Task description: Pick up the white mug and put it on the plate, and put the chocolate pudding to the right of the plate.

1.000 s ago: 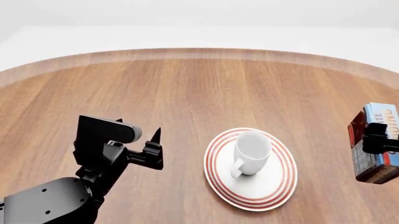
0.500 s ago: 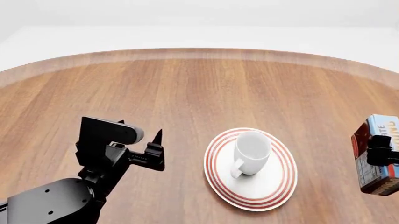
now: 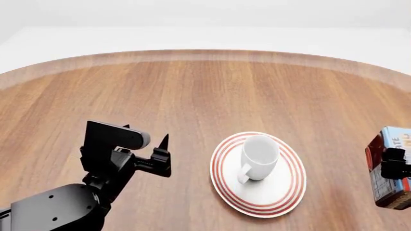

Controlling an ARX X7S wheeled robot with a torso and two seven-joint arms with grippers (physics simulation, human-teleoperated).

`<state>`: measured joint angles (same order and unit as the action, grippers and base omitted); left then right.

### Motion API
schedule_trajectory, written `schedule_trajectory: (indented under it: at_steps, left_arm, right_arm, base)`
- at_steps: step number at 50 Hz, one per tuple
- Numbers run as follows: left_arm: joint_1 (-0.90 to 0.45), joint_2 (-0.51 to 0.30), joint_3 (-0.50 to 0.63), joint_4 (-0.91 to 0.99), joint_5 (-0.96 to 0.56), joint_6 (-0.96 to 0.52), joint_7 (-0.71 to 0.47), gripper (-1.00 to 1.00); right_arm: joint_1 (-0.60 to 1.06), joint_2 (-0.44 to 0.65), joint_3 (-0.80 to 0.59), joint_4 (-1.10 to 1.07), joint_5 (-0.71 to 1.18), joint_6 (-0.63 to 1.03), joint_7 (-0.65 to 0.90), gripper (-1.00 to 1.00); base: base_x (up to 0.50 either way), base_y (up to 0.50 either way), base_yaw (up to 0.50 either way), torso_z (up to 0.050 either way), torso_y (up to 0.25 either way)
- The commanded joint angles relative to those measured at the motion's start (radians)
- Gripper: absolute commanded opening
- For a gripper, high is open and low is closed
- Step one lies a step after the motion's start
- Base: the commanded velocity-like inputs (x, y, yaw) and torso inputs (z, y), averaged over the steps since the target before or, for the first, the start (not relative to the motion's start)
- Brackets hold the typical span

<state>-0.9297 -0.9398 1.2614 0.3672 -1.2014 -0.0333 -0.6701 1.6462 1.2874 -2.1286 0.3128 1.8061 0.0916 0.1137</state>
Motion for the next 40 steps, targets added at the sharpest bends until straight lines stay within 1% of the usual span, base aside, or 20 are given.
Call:
schedule_trajectory:
  at_steps: [1, 14, 32, 33, 40]
  left_arm:
    - [0.009, 0.025, -0.024, -0.003, 0.012, 0.006, 0.024, 1.00]
    - [0.010, 0.034, -0.022, -0.007, 0.013, -0.002, 0.021, 1.00]
    - [0.018, 0.043, -0.020, -0.017, 0.019, -0.003, 0.024, 1.00]
    - [0.018, 0.043, -0.020, -0.017, 0.018, -0.004, 0.024, 1.00]
    - [0.015, 0.045, -0.022, -0.018, 0.014, -0.009, 0.024, 1.00]
  right_arm:
    - [-0.046, -0.056, 0.024, 0.018, -0.022, -0.034, -0.039, -1.00]
    - [-0.118, -0.070, 0.021, 0.060, 0.004, -0.082, -0.057, -1.00]
    - [-0.173, -0.092, 0.020, 0.102, 0.015, -0.114, -0.064, -1.00]
    - [-0.178, -0.094, 0.020, 0.105, 0.016, -0.116, -0.065, 1.00]
    - [-0.190, -0.096, 0.024, 0.111, 0.023, -0.123, -0.068, 1.00]
  base:
    - [0.00, 0.00, 0.00, 0.000, 0.000]
    - [0.00, 0.00, 0.00, 0.000, 0.000]
    - [0.00, 0.00, 0.00, 0.000, 0.000]
    - [0.00, 0.00, 0.00, 0.000, 0.000]
    - [0.00, 0.00, 0.00, 0.000, 0.000]
